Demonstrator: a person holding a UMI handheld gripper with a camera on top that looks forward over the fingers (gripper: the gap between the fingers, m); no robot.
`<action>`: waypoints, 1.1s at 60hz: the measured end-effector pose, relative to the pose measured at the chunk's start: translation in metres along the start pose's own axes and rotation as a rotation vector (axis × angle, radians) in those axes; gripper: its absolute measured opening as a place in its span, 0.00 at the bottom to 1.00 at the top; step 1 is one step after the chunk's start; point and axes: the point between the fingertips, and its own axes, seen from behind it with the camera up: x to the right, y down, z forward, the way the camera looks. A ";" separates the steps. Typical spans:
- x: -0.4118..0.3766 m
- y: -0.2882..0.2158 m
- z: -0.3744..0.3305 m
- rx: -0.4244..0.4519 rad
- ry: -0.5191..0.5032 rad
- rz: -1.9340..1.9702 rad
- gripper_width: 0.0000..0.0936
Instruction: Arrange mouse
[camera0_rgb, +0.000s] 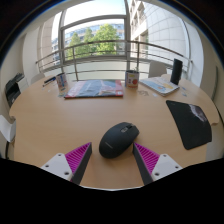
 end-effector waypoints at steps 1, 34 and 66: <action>-0.004 0.000 0.001 0.005 0.005 -0.002 0.90; -0.012 -0.034 0.038 -0.005 0.020 -0.088 0.41; 0.185 -0.226 -0.078 0.355 -0.039 0.069 0.39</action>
